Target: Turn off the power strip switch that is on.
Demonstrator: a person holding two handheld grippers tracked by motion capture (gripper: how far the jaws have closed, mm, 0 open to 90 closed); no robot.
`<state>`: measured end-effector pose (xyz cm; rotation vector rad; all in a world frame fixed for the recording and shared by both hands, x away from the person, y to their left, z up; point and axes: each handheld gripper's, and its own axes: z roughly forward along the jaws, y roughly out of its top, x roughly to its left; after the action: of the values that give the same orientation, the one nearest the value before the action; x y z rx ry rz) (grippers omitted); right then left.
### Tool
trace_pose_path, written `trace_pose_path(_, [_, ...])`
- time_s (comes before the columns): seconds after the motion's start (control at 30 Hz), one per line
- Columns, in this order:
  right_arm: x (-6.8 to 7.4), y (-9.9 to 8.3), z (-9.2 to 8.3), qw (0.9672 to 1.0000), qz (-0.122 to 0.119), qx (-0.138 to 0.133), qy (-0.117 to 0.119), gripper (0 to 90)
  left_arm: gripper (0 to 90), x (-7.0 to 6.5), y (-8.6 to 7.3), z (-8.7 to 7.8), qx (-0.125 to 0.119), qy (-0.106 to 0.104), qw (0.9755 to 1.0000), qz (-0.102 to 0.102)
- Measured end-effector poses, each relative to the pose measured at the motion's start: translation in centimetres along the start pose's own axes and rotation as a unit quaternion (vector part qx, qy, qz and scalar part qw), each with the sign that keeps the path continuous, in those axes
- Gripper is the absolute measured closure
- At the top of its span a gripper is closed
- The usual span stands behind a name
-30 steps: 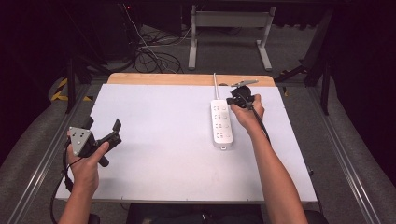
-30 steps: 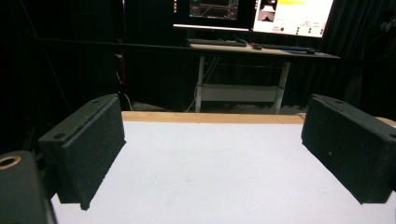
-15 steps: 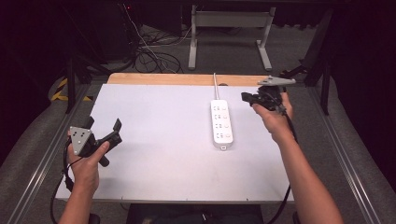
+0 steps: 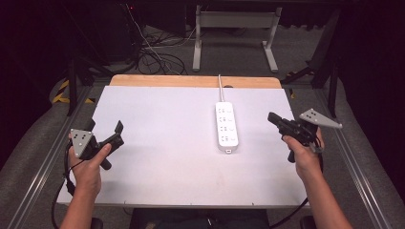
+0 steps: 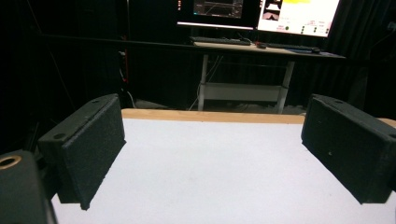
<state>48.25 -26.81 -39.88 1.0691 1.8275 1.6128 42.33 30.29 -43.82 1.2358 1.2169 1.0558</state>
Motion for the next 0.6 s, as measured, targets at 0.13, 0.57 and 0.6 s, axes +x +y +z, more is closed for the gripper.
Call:
trace_pose_path(0.13, [0.2,-1.5,-0.8,0.9991,-0.017,-0.038,0.001,90.0,6.7,0.0,0.0,0.0,0.000,-0.001,1.0000,0.002])
trace_pose_path(0.57, [0.6,-4.1,-2.6,0.9964,-0.051,-0.067,0.000,90.0,6.8,-0.1,0.1,0.0,-0.002,-0.001,1.0000,0.001])
trace_pose_path(0.6, [0.4,-4.1,-2.7,0.9964,-0.051,-0.068,-0.004,87.2,6.8,0.0,0.1,0.0,-0.002,-0.002,1.0000,0.001])
